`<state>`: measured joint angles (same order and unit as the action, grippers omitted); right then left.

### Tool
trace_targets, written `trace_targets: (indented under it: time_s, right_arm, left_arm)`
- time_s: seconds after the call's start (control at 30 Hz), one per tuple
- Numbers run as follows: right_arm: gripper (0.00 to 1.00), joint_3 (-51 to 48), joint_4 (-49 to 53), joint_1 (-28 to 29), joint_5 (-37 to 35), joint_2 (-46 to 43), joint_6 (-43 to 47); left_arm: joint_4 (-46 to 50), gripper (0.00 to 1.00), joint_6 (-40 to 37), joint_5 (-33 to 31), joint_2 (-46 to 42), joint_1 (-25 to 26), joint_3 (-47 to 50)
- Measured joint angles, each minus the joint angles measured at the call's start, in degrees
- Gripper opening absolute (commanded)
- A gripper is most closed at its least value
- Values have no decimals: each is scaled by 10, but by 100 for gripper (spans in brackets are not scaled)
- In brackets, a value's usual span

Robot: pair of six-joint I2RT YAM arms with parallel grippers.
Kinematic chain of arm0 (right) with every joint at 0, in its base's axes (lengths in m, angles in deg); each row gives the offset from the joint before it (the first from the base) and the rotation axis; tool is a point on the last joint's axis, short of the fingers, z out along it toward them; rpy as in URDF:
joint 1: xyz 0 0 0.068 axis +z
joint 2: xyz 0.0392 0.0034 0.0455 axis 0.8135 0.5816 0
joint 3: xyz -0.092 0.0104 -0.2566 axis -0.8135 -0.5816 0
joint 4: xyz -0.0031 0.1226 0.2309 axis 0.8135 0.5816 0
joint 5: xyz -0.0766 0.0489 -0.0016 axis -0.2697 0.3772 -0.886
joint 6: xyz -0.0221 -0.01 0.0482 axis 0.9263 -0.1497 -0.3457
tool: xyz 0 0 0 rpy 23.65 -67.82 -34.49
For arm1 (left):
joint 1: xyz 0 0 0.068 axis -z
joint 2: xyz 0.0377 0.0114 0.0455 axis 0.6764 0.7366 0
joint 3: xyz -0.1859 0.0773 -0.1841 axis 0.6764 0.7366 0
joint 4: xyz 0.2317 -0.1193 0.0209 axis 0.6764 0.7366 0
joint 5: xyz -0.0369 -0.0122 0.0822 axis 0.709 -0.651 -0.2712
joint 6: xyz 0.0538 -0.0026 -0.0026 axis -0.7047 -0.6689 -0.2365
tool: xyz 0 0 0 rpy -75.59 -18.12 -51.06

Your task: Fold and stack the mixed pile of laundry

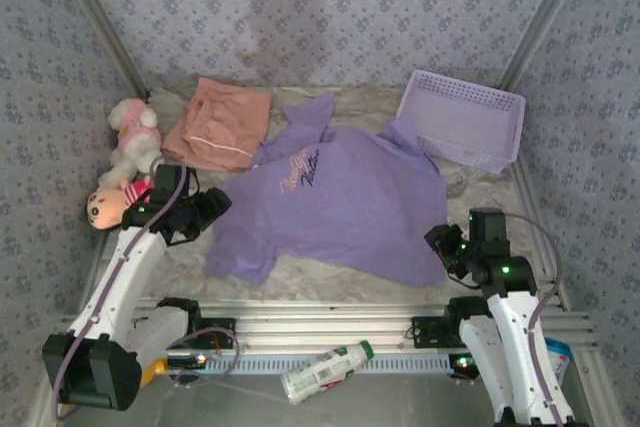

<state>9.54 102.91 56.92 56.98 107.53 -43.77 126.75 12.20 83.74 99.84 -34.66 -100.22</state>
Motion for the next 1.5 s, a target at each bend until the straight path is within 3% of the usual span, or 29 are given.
trace_targets:
  time_s: [0.2,0.23,0.33,0.53,0.67,0.83,1.1,1.27,1.4,1.5]
  right_arm:
    - [43,22,-91,-2,-21,136,-2]
    - [43,27,-111,-2,-24,163,0]
    - [42,45,-186,-2,-30,260,7]
    - [41,84,-287,1,-39,424,27]
    - [42,118,-318,15,-41,511,37]
    - [43,148,-339,20,-43,609,37]
    - [43,189,-334,-18,-38,653,27]
    - [43,210,-294,-59,-44,659,46]
    - [44,225,-239,-63,-89,652,69]
    - [44,242,-191,-42,-125,624,82]
  left_arm:
    - [-86,92,-15,-3,119,21,-88]
    - [-100,87,-20,-2,140,27,-96]
    - [-138,55,-33,6,223,52,-128]
    - [-184,40,-75,18,399,104,-241]
    - [-193,42,-93,19,494,129,-306]
    - [-179,43,-109,14,545,136,-292]
    - [-169,44,-121,14,513,137,-197]
    - [-144,49,-112,54,470,148,-153]
    - [-83,56,-104,65,441,156,-154]
    - [-33,65,-108,63,440,153,-219]
